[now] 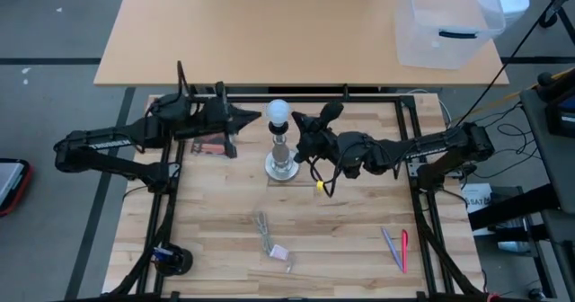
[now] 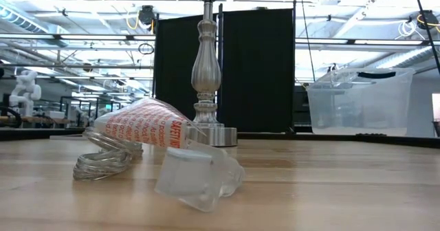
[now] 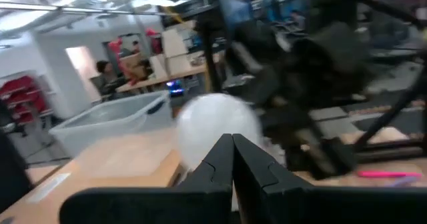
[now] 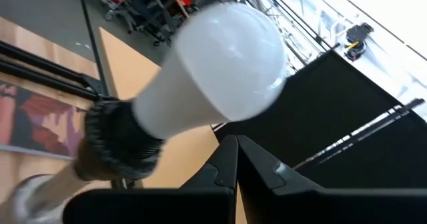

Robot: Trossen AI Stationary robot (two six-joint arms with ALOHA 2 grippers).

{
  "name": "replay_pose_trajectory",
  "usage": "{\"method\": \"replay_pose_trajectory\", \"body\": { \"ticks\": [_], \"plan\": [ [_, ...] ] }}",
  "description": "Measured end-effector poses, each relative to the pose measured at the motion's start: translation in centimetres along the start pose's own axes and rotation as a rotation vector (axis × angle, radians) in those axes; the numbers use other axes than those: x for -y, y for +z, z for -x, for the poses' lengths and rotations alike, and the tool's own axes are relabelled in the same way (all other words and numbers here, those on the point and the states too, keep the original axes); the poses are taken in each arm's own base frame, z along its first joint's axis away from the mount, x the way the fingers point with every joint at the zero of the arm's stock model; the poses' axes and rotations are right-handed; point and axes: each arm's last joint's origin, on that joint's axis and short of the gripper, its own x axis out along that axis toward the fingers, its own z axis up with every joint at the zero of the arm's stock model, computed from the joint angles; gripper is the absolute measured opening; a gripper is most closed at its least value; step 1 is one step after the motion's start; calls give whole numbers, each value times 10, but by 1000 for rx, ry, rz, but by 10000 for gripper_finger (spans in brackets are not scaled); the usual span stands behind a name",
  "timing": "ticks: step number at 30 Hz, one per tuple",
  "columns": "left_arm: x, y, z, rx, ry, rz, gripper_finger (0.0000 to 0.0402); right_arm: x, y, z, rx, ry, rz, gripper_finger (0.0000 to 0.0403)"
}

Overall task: Screw lightbulb
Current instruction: Insert the lightbulb into the silver lamp

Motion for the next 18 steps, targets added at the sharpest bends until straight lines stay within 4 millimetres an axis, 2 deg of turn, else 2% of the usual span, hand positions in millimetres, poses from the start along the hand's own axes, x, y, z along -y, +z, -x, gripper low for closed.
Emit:
{"method": "replay_pose_trajectory", "body": {
  "ticks": [10, 18],
  "plan": [
    [11, -5, -10, -14, -54, -18, 2, 10, -7, -16, 53, 6, -16, 0],
    [3, -12, -16, -47, -10, -19, 2, 12, -6, -17, 63, -8, 3, 0]
  ]
}}
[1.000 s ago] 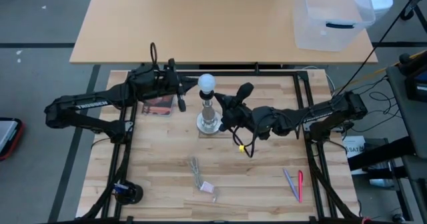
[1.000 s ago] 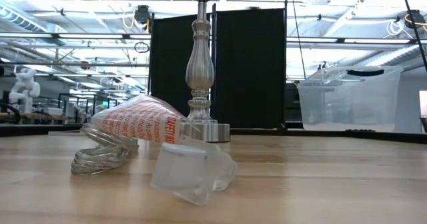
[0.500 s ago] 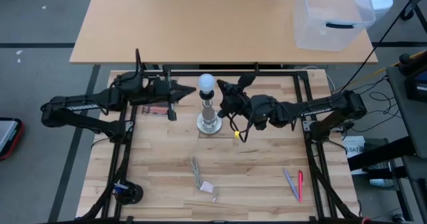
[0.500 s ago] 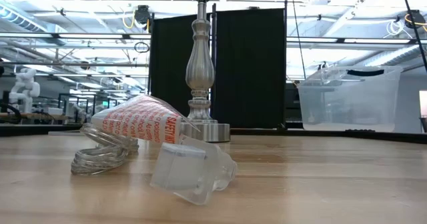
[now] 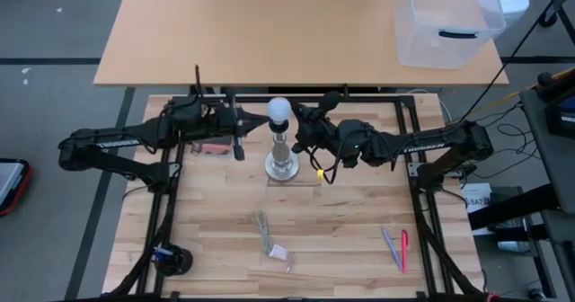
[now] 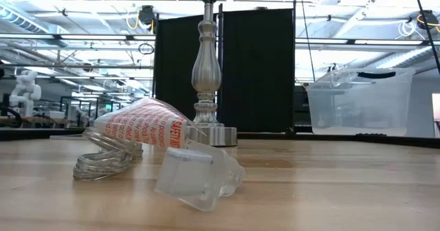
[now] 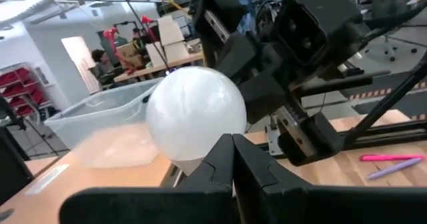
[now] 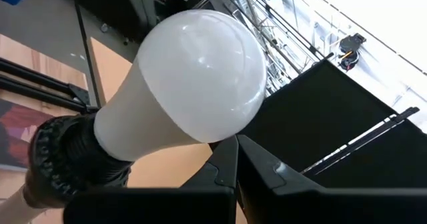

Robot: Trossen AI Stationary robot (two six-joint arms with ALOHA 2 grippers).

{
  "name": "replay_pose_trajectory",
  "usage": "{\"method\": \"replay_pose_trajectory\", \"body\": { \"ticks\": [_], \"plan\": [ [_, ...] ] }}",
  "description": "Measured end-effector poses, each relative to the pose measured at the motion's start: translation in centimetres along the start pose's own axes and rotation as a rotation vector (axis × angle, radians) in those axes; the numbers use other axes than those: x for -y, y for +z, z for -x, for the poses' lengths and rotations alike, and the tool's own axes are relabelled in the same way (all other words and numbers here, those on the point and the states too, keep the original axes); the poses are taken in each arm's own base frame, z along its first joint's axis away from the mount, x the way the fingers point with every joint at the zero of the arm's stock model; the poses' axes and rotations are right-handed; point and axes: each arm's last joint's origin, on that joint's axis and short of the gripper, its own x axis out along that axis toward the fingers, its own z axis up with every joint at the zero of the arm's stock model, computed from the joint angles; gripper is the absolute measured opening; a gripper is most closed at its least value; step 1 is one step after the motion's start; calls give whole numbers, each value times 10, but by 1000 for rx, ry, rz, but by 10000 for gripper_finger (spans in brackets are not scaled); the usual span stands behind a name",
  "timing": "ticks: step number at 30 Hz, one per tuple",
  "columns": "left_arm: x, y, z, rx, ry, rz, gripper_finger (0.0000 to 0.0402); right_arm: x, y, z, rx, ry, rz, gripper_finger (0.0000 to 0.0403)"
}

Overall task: Screw lightbulb
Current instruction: Insert the lightbulb into the silver lamp

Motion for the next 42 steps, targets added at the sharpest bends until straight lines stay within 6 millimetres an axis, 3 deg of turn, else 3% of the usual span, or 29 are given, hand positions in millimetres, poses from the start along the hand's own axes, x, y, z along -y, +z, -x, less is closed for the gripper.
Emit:
{"method": "replay_pose_trajectory", "body": {
  "ticks": [27, 33, 42],
  "plan": [
    [-15, -13, 2, -122, 158, 86, 2, -23, 22, 35, 73, 124, -28, 0],
    [-10, 0, 13, -58, 136, 86, 2, -20, 15, 29, -31, 52, -10, 0],
    [3, 2, 7, -25, 13, 62, 2, -6, 0, 6, -60, 6, 4, 0]
  ]
}}
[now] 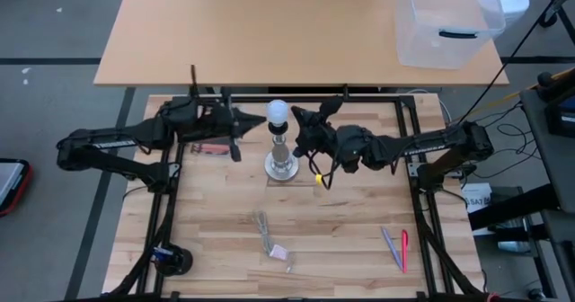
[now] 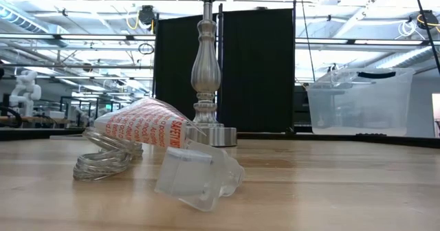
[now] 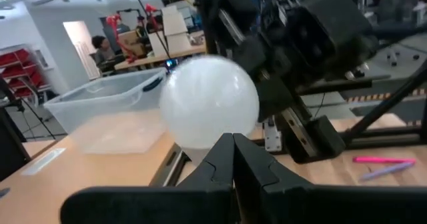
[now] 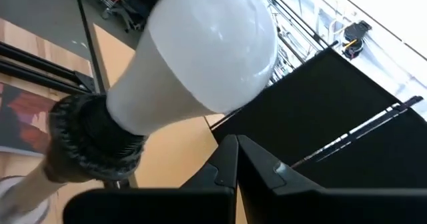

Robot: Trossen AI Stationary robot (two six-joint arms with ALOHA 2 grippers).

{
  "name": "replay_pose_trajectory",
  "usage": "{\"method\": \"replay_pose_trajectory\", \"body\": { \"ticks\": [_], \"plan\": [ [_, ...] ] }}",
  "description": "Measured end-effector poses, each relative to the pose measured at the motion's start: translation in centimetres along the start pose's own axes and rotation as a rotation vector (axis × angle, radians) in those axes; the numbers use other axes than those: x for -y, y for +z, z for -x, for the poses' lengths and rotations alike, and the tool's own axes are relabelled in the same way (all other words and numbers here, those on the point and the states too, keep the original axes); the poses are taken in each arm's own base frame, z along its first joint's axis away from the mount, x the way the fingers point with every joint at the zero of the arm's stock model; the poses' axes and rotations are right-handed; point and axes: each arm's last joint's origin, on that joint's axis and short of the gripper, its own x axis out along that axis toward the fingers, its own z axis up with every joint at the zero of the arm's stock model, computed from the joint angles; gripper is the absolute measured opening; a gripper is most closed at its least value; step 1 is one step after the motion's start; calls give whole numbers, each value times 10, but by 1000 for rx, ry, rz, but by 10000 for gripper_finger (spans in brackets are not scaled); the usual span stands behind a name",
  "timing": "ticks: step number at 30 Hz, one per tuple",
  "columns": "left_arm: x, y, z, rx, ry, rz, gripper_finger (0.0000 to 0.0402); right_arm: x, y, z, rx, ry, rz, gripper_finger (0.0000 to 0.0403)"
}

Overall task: Screw lightbulb
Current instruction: Insert the lightbulb into the silver lamp

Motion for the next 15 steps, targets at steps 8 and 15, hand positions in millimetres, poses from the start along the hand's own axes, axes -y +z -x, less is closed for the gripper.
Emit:
{"method": "replay_pose_trajectory", "body": {
  "ticks": [8, 15],
  "plan": [
    [1, -6, -11, -17, -2, -10, 2, 4, -5, -9, 46, 32, 9, 0],
    [-9, -10, -12, -34, 34, -9, 2, 0, 0, -2, 51, 39, 34, 0]
  ]
}}
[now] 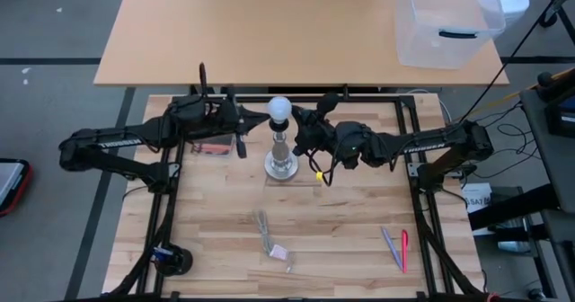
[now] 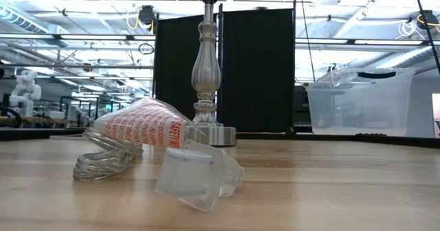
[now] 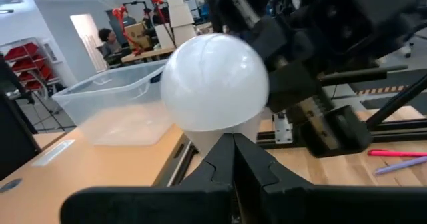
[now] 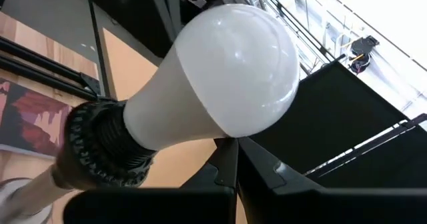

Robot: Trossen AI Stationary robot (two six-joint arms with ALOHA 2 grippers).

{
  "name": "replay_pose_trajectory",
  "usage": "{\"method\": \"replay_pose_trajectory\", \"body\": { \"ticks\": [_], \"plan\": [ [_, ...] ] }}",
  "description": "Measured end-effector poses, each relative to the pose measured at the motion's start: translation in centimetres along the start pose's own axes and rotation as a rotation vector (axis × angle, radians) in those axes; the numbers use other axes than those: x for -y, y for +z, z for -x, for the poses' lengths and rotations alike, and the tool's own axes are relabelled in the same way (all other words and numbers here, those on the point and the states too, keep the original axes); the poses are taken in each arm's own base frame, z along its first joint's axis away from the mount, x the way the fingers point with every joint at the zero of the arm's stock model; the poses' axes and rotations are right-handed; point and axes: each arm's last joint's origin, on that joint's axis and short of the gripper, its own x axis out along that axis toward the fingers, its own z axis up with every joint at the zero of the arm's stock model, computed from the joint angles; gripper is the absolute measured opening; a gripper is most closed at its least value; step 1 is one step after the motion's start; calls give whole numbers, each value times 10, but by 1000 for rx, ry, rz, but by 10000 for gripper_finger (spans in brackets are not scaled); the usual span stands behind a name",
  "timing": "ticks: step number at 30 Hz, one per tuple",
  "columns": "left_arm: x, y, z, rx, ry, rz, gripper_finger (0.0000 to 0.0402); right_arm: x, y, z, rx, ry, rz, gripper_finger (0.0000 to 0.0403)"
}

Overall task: Screw lightbulb
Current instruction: Insert the lightbulb into the silver lamp

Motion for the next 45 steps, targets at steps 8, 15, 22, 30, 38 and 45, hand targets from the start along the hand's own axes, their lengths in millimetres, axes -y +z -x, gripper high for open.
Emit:
{"method": "replay_pose_trajectory", "body": {
  "ticks": [8, 15, 22, 30, 38, 45],
  "plan": [
    [-15, -5, -1, -27, 77, 47, 2, -8, 11, 13, 68, 56, 0, 0],
    [-22, -15, -9, -83, 129, 82, 2, -16, 19, 25, 105, 99, 0, 0],
    [-18, -5, 3, -38, 114, 82, 2, -13, 14, 21, 16, 37, 6, 0],
    [-3, 12, 20, 41, 48, 52, 2, -2, 1, 3, -14, -4, -4, 0],
    [7, 12, 17, 45, -16, 27, 2, 12, -8, -14, 22, -36, -22, 0],
    [1, 11, 17, 41, 9, 21, 2, 10, -5, -11, 63, -5, -19, 0]
  ]
}}
